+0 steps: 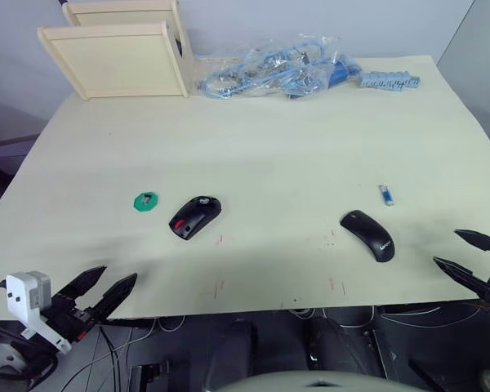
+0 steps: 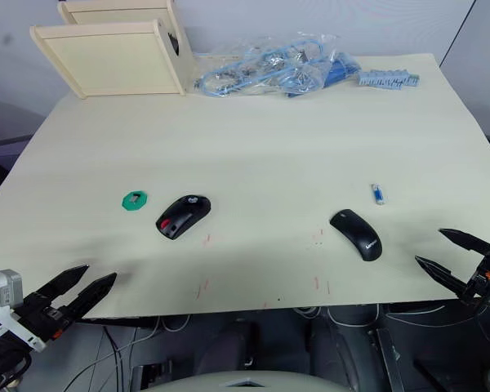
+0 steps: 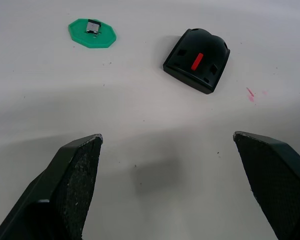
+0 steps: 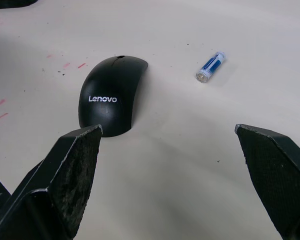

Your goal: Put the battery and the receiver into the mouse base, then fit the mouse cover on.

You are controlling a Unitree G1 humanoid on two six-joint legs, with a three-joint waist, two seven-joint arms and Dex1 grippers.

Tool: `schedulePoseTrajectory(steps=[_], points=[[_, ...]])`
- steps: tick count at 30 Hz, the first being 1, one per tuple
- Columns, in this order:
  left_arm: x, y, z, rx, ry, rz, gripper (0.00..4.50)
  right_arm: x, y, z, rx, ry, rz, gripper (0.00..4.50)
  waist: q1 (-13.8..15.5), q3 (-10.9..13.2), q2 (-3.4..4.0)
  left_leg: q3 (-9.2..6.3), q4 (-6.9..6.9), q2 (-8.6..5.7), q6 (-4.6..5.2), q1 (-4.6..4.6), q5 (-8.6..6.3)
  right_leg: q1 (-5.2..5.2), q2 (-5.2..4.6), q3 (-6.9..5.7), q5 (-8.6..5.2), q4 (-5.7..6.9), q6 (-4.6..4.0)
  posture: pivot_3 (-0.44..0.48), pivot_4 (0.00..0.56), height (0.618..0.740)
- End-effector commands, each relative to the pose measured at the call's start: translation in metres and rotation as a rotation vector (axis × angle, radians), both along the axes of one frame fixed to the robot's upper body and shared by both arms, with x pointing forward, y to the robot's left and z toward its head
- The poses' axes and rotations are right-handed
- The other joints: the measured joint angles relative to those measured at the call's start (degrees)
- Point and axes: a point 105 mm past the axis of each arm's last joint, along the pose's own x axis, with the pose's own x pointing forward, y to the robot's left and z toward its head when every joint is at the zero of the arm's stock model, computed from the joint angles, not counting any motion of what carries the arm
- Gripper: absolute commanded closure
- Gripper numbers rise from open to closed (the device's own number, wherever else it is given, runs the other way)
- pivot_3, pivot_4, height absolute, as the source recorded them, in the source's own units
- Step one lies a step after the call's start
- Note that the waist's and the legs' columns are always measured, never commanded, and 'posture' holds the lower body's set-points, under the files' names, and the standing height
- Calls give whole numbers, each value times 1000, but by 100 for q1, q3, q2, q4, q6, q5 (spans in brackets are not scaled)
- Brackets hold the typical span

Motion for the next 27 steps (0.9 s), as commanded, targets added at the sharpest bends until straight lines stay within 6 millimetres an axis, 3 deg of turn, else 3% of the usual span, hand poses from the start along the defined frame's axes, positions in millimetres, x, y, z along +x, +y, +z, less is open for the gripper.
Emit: schedulePoseTrajectory(steps=[1,6,10,15,21,27], points=[[-1,-1,7,37,-10,-25,26,2,-1,18,-10,-71,-18,21,0,0,0,0,0,0,0,0,0,0,0,0,0,0,0,0,150,740],[6,-5,17,58,-34,-96,26,9,15,25,-10,-167,2,21,-1,-2,2,1,0,0,0,1,0,0,1,1,1,3,2,0,150,740],[15,-11,27,94,-65,-171,26,6,36,31,46,-138,125,21,2,-2,1,-3,1,0,0,0,0,0,1,-1,12,3,21,0,150,740],[30,-26,37,139,-85,-278,26,0,54,45,33,-220,274,21,4,-2,1,-3,2,0,0,1,0,1,1,-2,13,4,21,0,150,740],[57,-40,43,174,-85,-334,26,-11,60,59,73,-266,392,21,7,-2,2,-6,2,0,0,0,0,1,1,-3,14,7,23,0,150,740],[79,-49,45,182,-75,-380,26,-21,50,54,74,-234,467,21,-1,-2,1,-11,6,-3,0,2,0,3,1,-4,15,19,23,0,150,740]])
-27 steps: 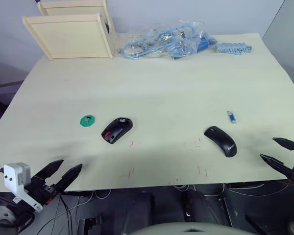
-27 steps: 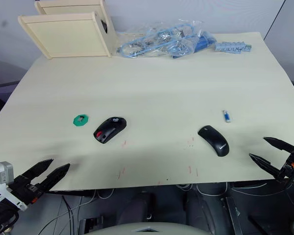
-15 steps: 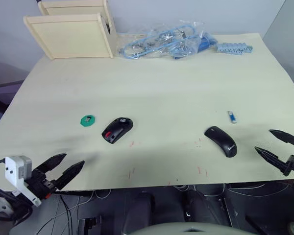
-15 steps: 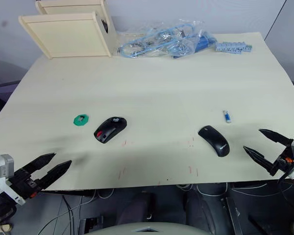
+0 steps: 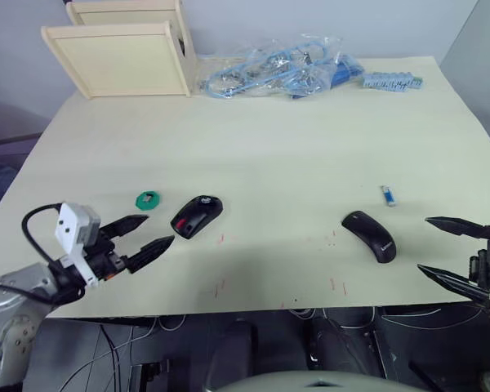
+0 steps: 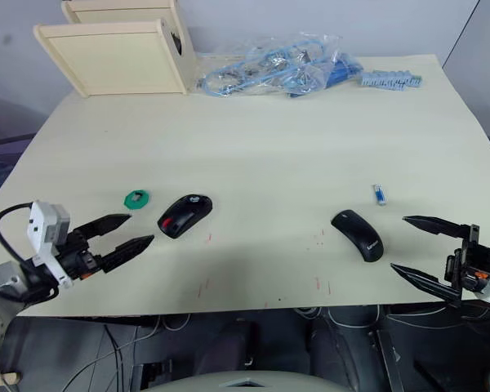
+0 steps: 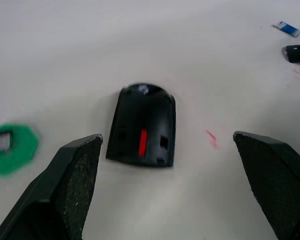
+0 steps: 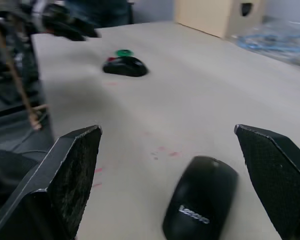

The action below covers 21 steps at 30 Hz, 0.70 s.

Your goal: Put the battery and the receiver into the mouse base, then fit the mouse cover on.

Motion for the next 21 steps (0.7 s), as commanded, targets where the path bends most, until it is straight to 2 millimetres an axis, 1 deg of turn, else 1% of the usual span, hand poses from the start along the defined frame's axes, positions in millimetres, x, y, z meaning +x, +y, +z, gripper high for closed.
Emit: schedulePoseTrajectory(steps=[1,7,9,13,18,21], points=[[6,-1,0,18,11,-23,26,-6,-11,5,-19,-39,13,21,-16,0,0,1,0,0,0,0,0,0,0,0,0,1,0,0,150,740],[18,-8,0,26,25,-36,26,-13,-13,0,-26,-66,12,21,-7,1,1,0,0,0,0,4,0,0,1,0,0,8,-1,0,150,740],[22,-11,-1,28,36,-38,26,-15,-15,-3,-18,-79,-23,21,2,1,1,0,0,0,0,3,0,0,-1,1,0,8,0,0,150,740],[31,-12,-4,47,49,-33,26,-22,-20,-11,-7,-78,-83,21,11,1,1,-3,2,-1,0,2,0,0,-3,-1,0,10,0,0,150,740],[39,-16,-8,76,59,-46,26,-27,-18,-14,-3,-79,-114,21,-11,1,2,-2,3,-1,0,4,0,0,-2,1,0,12,0,0,150,740],[48,-23,-9,111,67,-59,26,-29,-17,-15,1,-78,-126,21,-7,1,2,-3,3,-1,0,6,0,0,-1,2,0,14,0,0,150,740]])
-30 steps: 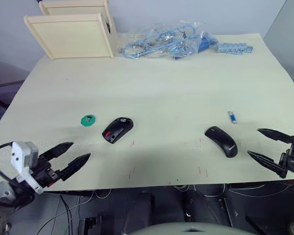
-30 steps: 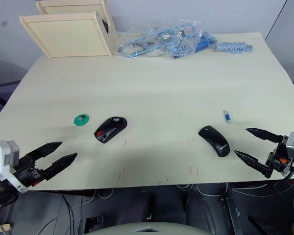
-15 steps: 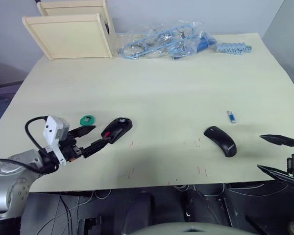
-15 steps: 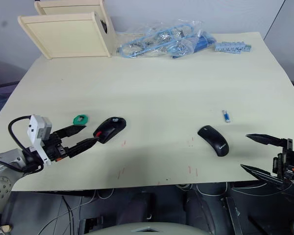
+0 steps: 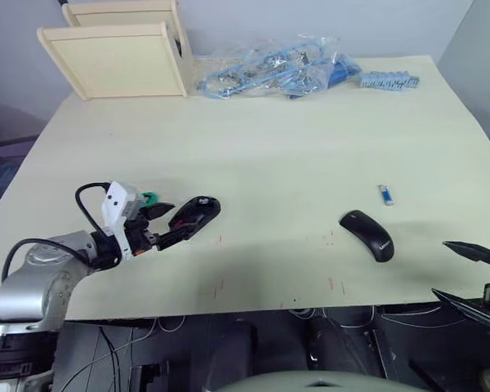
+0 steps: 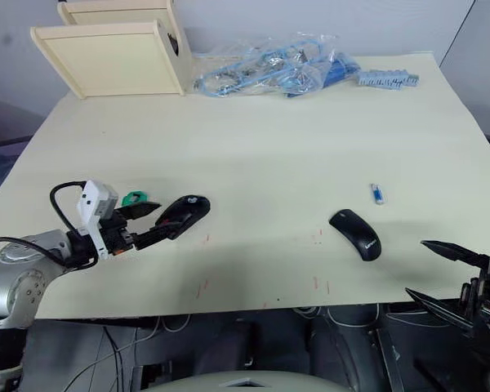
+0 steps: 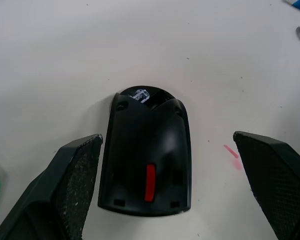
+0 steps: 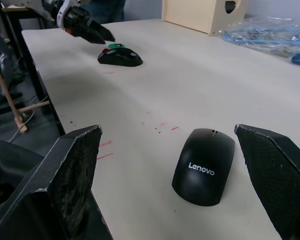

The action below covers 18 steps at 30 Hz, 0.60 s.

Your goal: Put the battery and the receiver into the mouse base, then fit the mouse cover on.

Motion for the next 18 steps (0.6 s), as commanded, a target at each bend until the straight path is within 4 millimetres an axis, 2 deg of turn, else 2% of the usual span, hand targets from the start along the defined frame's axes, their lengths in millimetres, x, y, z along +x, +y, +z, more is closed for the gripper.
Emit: schedulePoseTrajectory(steps=[1,6,11,18], points=[[10,-7,4,62,1,-5,26,-3,0,10,-16,-62,-20,21,9,0,0,0,0,0,0,-2,0,0,0,-1,0,0,0,0,150,740],[20,-18,0,149,32,3,26,-3,2,11,-9,-76,-40,21,13,0,0,-2,1,-2,0,-4,0,0,-1,-2,0,0,1,0,150,740],[30,-17,3,186,45,49,26,-2,3,11,-6,-77,-44,21,5,0,0,-4,2,-2,0,-2,0,0,0,0,0,3,1,0,150,740],[30,-17,4,209,53,46,26,0,3,10,-1,-74,-39,21,7,0,0,-4,3,-3,0,-3,0,0,-1,-1,0,4,1,0,150,740]])
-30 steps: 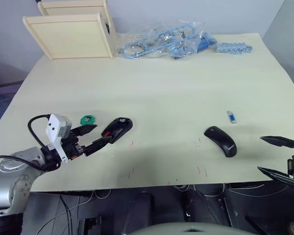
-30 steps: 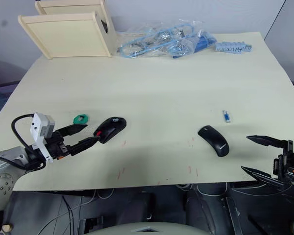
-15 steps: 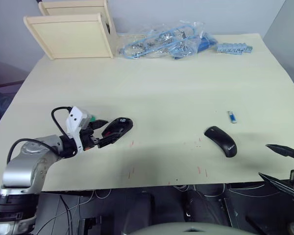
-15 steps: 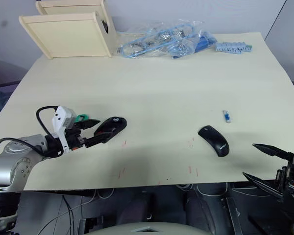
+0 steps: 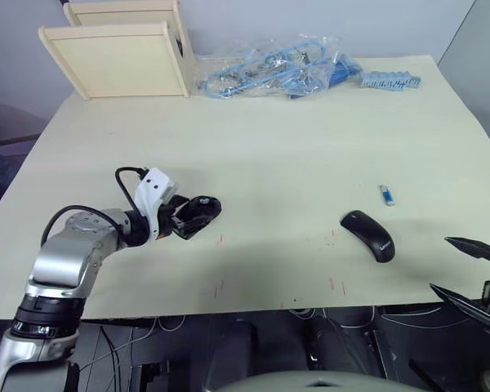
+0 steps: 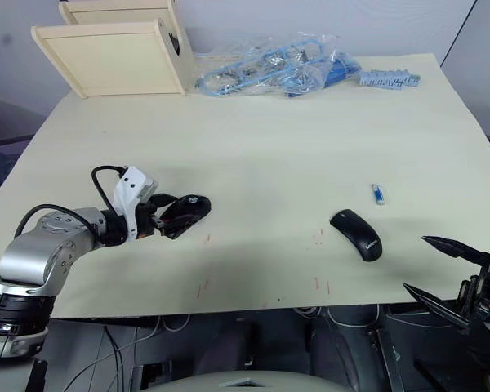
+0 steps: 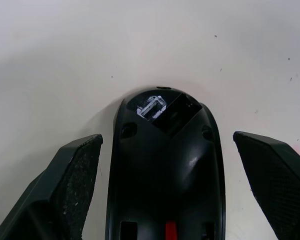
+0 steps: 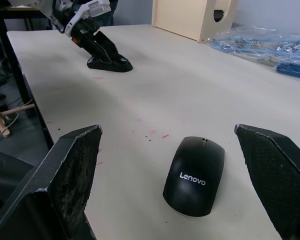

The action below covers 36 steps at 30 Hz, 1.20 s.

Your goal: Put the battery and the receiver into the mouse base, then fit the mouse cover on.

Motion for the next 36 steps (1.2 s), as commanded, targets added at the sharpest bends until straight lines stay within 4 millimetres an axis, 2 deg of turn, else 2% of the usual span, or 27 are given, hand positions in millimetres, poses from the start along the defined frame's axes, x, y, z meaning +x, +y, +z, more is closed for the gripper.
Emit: schedulePoseTrajectory(steps=[1,11,19,22,24,28,32,36], points=[[1,2,11,28,-35,-6,26,0,1,6,-5,-36,1,21,3,0,0,0,0,0,0,0,0,0,0,0,0,0,0,0,150,740],[5,7,-1,44,-36,-14,26,1,1,5,4,-38,1,21,5,0,0,1,1,-1,0,-1,0,0,0,0,0,0,0,0,150,740],[6,1,-3,33,-35,-54,26,-1,0,6,2,-35,-7,21,9,0,0,1,2,-1,0,-2,0,0,-1,-1,0,0,0,0,150,740],[5,-1,-4,25,-29,-75,787,-2,0,6,1,-34,-8,0,5,0,0,1,2,-1,0,-2,0,0,-1,-1,0,0,0,0,150,740],[6,-1,-4,20,-31,-78,1570,-2,0,6,1,-33,-9,0,8,-1,2,1,3,-1,0,-1,0,0,-1,-1,0,1,0,0,150,740],[2,-5,0,1,-40,-119,1562,-3,0,6,2,-27,-8,0,8,-1,2,2,3,-1,0,-2,0,0,-1,-1,0,2,0,0,150,740],[-5,-18,11,-41,-60,-218,1562,-2,0,6,4,-23,-9,0,8,-1,1,1,5,-1,0,-3,0,0,-1,-1,0,1,0,0,150,740],[-24,-51,17,36,-60,-467,1562,-1,-1,5,-1,-15,-14,0,8,-1,1,1,5,-1,0,-4,0,0,-1,-2,0,2,0,0,150,740]])
